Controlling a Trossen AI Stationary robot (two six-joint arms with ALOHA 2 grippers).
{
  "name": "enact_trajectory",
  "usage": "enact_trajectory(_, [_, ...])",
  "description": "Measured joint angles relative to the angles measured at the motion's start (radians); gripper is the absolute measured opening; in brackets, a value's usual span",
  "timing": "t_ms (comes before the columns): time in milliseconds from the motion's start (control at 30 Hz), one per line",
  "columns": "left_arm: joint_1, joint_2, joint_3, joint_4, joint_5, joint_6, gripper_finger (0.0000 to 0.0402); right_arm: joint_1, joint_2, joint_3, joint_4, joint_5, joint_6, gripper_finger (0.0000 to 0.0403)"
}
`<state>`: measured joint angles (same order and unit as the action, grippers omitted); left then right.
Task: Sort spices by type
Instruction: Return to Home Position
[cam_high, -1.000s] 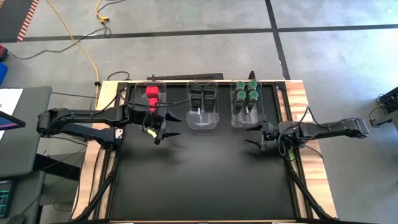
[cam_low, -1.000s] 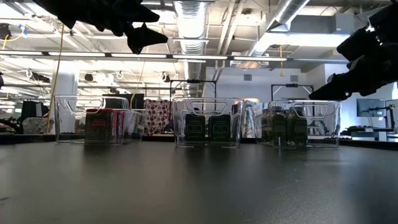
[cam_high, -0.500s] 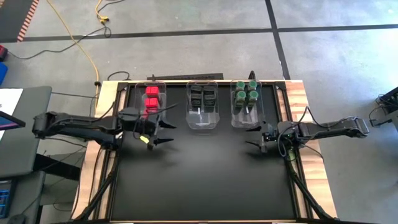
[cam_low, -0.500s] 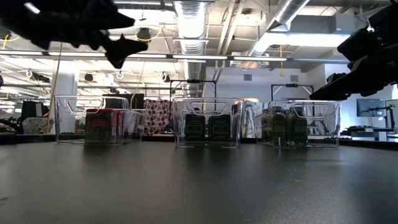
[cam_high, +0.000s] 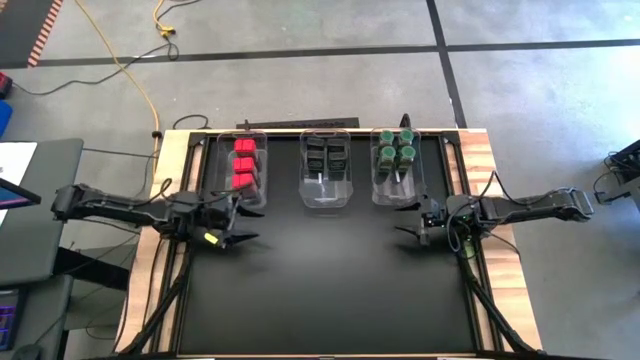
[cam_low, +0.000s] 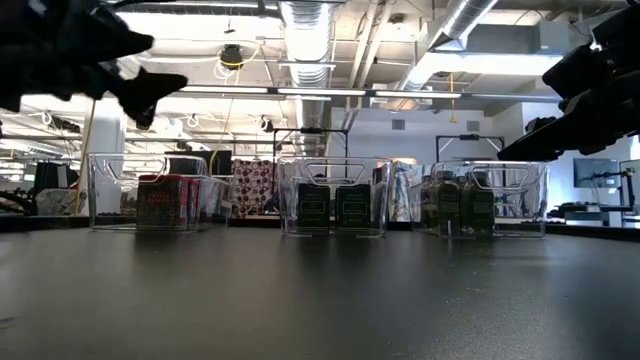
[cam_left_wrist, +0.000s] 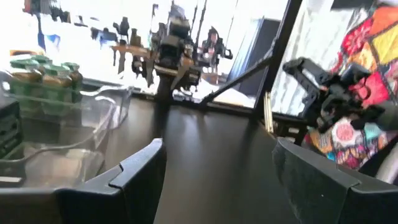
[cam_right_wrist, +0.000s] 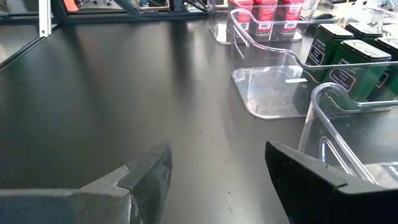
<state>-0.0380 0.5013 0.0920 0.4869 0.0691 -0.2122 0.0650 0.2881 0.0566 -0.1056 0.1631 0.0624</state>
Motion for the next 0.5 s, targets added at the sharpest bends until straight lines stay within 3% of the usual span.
enact_trajectory(200, [0.0,-0.263,-0.08,-0.024,0.013,0.009,0.0282,0.0,-0.001,0.0,0.001,0.001,-0.001,0.0286])
enact_trajectory(367, [0.0,-0.474,-0.081,-0.198,0.058,0.066,0.0282,0.0,0.0,0.0,0.002,0.001,-0.003,0.0286])
enact_trajectory(500, [0.001,-0.493,-0.082,-0.298,0.079,0.072,0.0282,0.0,0.0,0.0,0.004,0.002,-0.003,0.0286])
